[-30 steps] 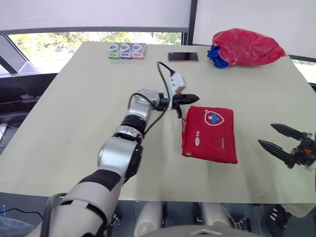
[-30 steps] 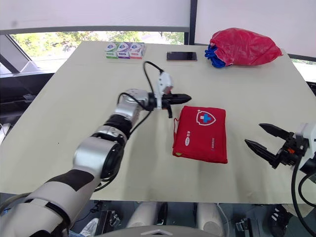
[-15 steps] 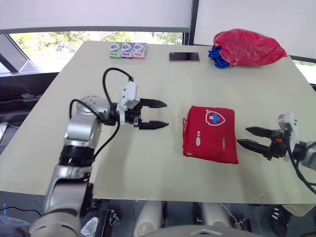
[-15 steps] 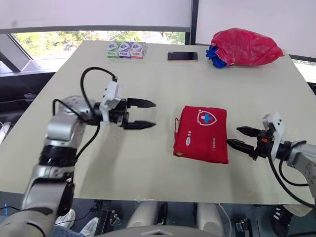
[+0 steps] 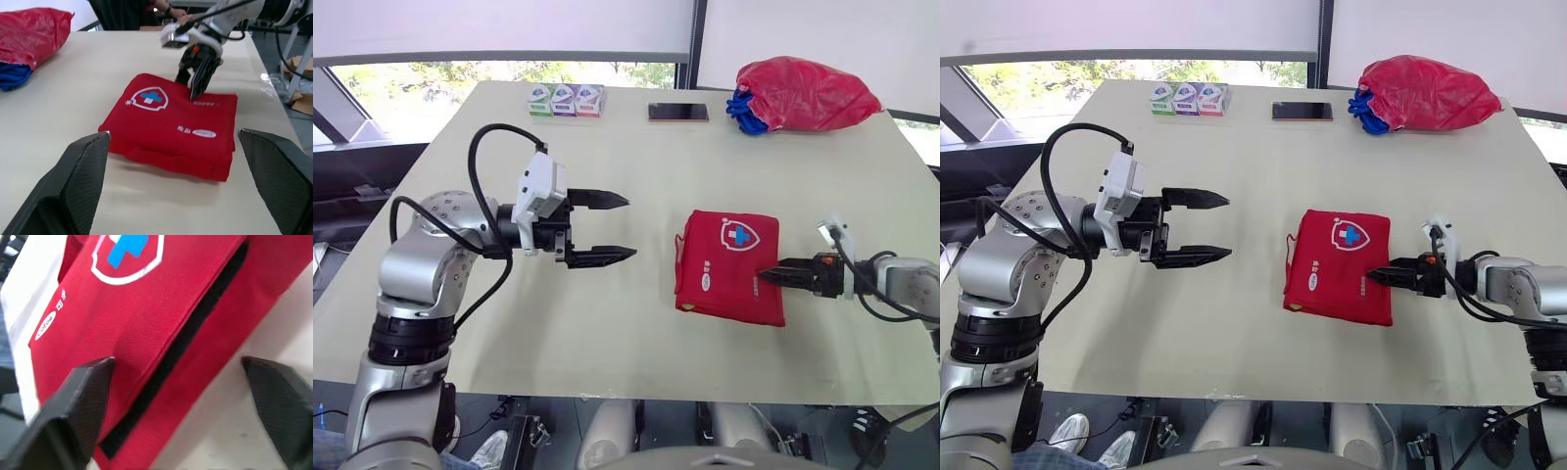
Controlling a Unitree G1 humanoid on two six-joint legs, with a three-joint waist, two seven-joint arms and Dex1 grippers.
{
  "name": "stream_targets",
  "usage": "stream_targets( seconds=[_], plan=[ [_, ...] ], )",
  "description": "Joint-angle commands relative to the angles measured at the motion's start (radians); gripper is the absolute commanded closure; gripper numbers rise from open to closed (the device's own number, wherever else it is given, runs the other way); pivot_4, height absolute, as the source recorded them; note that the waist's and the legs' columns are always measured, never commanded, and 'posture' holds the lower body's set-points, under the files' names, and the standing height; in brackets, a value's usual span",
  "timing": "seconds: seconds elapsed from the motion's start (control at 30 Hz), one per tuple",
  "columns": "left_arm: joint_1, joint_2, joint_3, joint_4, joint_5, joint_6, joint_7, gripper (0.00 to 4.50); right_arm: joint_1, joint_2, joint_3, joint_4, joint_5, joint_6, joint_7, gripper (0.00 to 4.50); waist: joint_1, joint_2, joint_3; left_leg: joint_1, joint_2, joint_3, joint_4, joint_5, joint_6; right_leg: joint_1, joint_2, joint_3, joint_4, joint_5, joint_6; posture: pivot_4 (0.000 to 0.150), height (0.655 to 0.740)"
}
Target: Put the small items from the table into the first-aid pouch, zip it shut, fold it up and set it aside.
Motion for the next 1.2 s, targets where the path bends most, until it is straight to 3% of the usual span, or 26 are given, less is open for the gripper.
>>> stream_targets(
  seconds=[0.03, 0.17, 0.23, 0.37, 0.63, 0.9, 1.07, 1.2],
  plan=[
    [-0.003, 0.028, 0.034, -0.033, -0.028, 0.000, 0.021, 0.00, -0.007, 0.006, -0.009, -0.010, 0.010, 0.033, 0.004, 2.10, -0.001, 0.000, 0.000, 0.000, 0.000, 0.000, 0.000, 0.000, 0.000, 0.000, 0.000, 0.000, 0.000, 0.000, 0.000, 0.150, 0.7400],
    [0.002, 0.034, 0.028, -0.046, -0.042, 0.002, 0.039, 0.00, -0.001, 0.018, -0.046, -0.019, 0.030, 0.048, -0.007, 3.88, -0.002, 0.000, 0.000, 0.001, 0.000, 0.000, 0.000, 0.000, 0.000, 0.000, 0.001, 0.001, 0.000, 0.000, 0.000, 0.150, 0.7400],
    [0.001, 0.033, 0.020, -0.046, -0.043, -0.002, 0.045, 0.00, -0.007, 0.036, -0.089, -0.004, 0.041, 0.043, -0.035, 4.42, -0.002, 0.000, 0.000, 0.001, 0.000, 0.000, 0.000, 0.000, 0.000, 0.000, 0.001, 0.001, 0.000, 0.000, 0.000, 0.150, 0.7400],
    [-0.017, 0.014, 0.007, -0.036, -0.031, -0.024, 0.076, 0.00, -0.060, 0.100, -0.210, 0.089, 0.046, 0.022, -0.168, 4.42, -0.002, 0.000, 0.000, 0.000, 0.000, 0.001, 0.000, 0.000, 0.000, 0.000, 0.001, 0.001, 0.000, 0.000, 0.000, 0.150, 0.7400],
    [-0.069, -0.023, -0.001, -0.040, -0.041, -0.010, 0.153, 0.00, -0.210, 0.284, -0.587, 0.332, 0.060, -0.151, -0.688, 4.42, 0.006, 0.000, 0.001, -0.002, -0.001, 0.001, -0.001, 0.000, -0.001, -0.003, 0.000, 0.001, 0.000, 0.000, 0.000, 0.150, 0.7400],
    [-0.102, -0.047, -0.019, -0.011, -0.029, -0.023, 0.179, 0.00, -0.308, 0.561, -0.858, 0.284, 0.167, -0.385, -1.202, 4.42, -0.006, 0.001, 0.001, -0.001, 0.000, 0.003, -0.003, 0.000, -0.001, -0.003, 0.001, 0.004, 0.001, 0.000, 0.000, 0.150, 0.7400],
    [-0.111, -0.054, -0.017, 0.009, -0.020, -0.031, 0.199, 0.00, -0.320, 0.642, -0.874, 0.238, 0.186, -0.536, -1.283, 4.42, -0.001, 0.001, 0.001, -0.001, -0.001, 0.001, -0.002, 0.001, 0.000, -0.003, 0.001, 0.004, 0.002, 0.000, 0.000, 0.150, 0.7400],
    [-0.103, -0.059, -0.011, 0.011, -0.017, -0.029, 0.229, 0.00, -0.264, 0.643, -0.805, 0.179, 0.188, -0.516, -1.257, 4.42, -0.001, 0.001, 0.001, -0.001, -0.002, 0.001, -0.002, 0.001, 0.000, -0.003, 0.001, 0.004, 0.002, 0.000, 0.000, 0.150, 0.7400]
  ],
)
